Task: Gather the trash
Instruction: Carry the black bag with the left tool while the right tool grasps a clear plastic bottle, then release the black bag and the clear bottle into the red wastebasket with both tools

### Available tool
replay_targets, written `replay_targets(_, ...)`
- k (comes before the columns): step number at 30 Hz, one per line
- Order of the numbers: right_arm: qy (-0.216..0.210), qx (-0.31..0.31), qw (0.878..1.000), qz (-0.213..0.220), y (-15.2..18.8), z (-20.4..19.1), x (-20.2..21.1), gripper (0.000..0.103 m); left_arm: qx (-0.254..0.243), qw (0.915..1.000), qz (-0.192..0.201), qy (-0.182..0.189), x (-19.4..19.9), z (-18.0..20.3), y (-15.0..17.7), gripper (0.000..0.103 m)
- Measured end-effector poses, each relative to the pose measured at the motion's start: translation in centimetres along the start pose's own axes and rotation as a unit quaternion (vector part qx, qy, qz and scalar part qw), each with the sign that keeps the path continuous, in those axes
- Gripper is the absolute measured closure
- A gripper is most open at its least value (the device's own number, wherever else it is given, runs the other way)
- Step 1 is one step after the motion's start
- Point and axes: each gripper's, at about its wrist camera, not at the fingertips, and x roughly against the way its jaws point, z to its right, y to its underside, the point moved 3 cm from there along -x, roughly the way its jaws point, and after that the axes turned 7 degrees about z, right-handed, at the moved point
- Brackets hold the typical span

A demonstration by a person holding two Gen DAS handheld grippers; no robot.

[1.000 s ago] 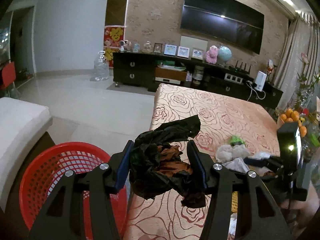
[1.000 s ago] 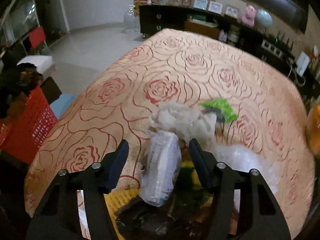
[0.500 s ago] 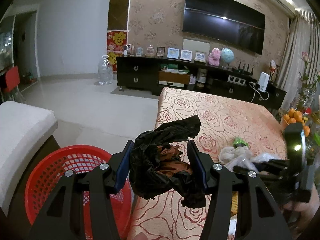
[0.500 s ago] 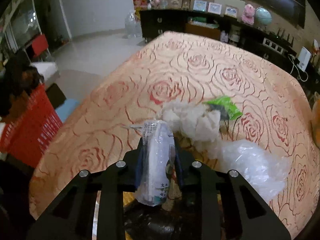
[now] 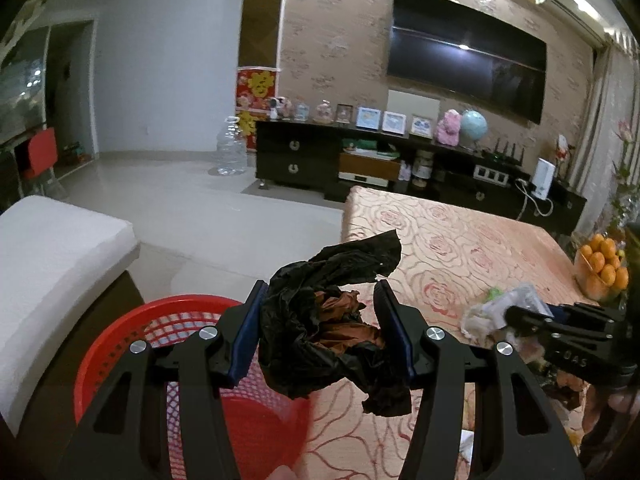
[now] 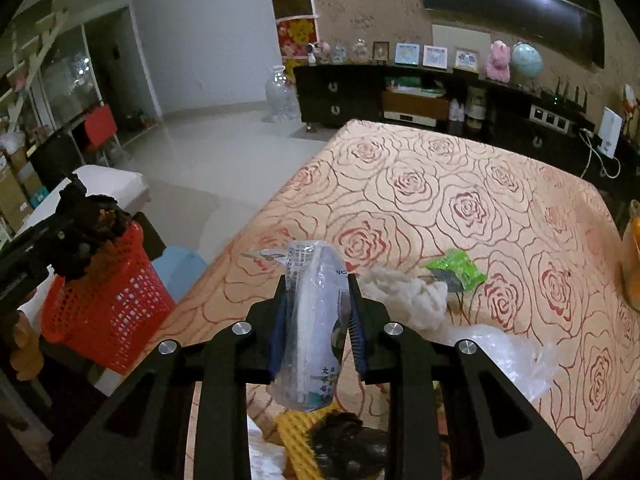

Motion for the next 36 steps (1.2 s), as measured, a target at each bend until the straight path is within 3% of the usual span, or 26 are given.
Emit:
replay_targets(19,-0.048,0.020,0.999,0.015,-0.6,-5.5,1.1,0.076,0.015,0.9938,0.006,-0.110,3.3,-9.3,1.2,0.051)
replay_targets(36,-0.123,0.060,0.991,0.005,-1.8,-14.6,-1.2,0.076,0.045,0.9893,-0.022,-0.137,2.6,-14.4,3.0,0.051)
